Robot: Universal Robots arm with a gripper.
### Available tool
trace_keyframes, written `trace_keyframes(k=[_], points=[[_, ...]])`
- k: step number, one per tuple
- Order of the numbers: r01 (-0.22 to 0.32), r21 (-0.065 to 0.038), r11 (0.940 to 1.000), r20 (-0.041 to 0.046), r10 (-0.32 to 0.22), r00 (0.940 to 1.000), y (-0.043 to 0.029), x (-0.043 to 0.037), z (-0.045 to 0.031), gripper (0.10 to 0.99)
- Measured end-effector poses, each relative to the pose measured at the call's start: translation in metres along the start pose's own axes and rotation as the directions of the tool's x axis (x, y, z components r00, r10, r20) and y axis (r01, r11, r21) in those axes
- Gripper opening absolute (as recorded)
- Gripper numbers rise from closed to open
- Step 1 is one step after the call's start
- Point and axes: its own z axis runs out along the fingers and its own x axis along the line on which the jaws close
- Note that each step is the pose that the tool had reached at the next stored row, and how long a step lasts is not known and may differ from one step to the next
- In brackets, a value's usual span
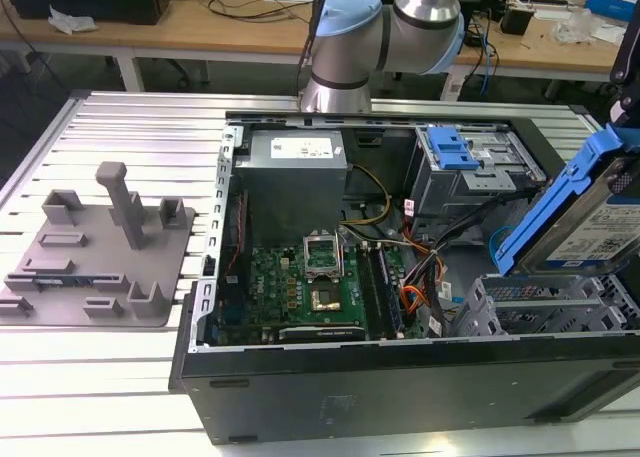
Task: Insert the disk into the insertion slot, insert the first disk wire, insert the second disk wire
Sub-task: 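Insert the disk into the insertion slot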
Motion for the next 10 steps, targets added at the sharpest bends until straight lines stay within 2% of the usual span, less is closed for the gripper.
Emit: trace_keyframes(k=[5, 10], points=[[0.027, -0.002, 0.9996, -0.001, -0.027, 0.9996, -0.0005, 0.0001, 0.0008, 0.365], [0.029, -0.002, 0.9996, -0.0013, -0.029, 0.9996, -0.0005, -0.0003, 0.0011, 0.365]])
